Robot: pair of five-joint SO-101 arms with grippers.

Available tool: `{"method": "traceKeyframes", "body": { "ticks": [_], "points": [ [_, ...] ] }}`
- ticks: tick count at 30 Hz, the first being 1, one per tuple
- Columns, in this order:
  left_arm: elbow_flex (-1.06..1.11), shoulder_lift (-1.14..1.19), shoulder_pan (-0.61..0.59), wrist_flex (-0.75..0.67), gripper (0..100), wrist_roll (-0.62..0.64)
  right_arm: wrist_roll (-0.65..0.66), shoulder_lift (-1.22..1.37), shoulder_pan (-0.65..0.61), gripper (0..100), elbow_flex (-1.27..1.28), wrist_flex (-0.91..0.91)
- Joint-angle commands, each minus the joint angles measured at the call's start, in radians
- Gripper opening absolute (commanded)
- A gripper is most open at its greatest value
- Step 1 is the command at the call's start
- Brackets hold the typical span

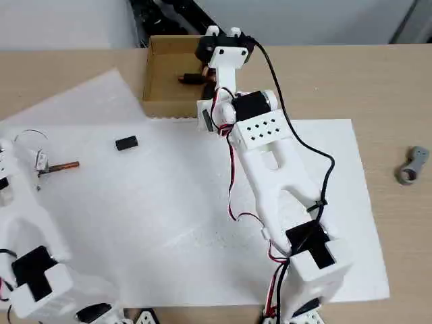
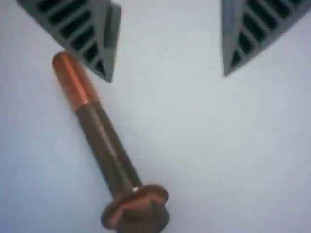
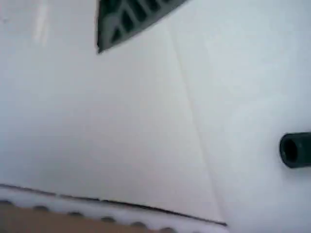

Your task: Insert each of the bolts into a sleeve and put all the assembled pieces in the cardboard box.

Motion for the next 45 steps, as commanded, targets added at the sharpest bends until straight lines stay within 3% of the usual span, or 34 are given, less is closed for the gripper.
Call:
{"method": "traceKeyframes", "body": {
  "ticks": [1, 16, 26, 40, 45],
  "points": [
    [-0.036, -0.009, 0.002, -0.057, 14, 0.064, 0.000, -0.007, 0.005, 18.5, -0.048, 0.005],
    [-0.038, 0.012, 0.044, -0.149, 14, 0.114, 0.000, -0.007, 0.005, 18.5, -0.046, 0.005],
    [-0.266, 0.318, 0.040, -0.018, 14, 0.115, 0.000, -0.007, 0.005, 18.5, -0.046, 0.005],
    [-0.326, 0.539, 0.038, -0.029, 14, 0.126, 0.000, -0.007, 0.005, 18.5, -0.046, 0.005],
    [-0.335, 0.534, 0.040, -0.025, 0, 0.071, 0.000, -0.007, 0.005, 18.5, -0.046, 0.005]
  ]
}}
